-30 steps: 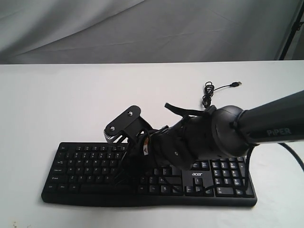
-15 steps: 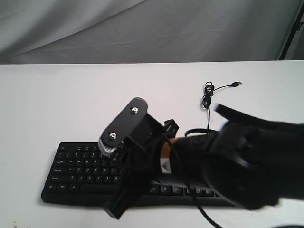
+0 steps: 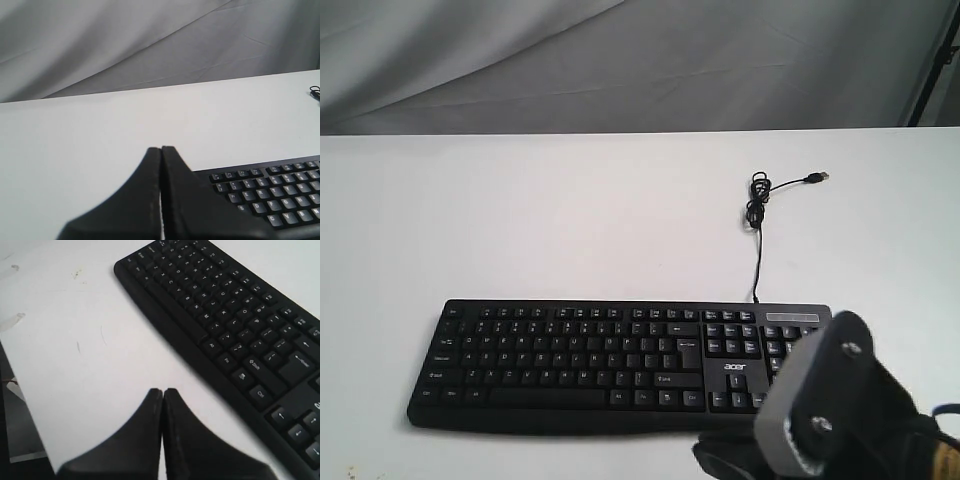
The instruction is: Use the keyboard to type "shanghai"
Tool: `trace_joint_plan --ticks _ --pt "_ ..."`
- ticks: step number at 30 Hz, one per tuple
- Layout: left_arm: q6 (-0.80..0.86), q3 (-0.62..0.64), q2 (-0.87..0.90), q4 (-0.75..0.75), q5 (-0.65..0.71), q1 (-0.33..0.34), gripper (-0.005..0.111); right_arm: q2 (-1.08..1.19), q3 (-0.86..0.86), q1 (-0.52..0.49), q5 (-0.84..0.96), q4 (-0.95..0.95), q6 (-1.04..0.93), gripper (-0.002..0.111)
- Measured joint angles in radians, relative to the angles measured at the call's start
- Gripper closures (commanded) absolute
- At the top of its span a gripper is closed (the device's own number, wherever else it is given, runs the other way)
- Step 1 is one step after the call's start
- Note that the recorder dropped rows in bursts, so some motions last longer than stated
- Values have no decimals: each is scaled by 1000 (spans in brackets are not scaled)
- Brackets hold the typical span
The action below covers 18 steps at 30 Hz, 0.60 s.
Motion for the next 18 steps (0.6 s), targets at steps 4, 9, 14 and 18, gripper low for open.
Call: trace_joint_plan --ticks 4,9,14,18 --pt "0 0 0 0 0 0 107 -128 82 0 -2 2 4 108" --pt "0 0 0 0 0 0 107 -312 144 8 -4 4 4 108" --pt "0 0 0 0 0 0 107 -564 212 -91 -7 4 4 108" --pt "0 0 0 0 0 0 107 -756 269 -270 -7 1 -4 108"
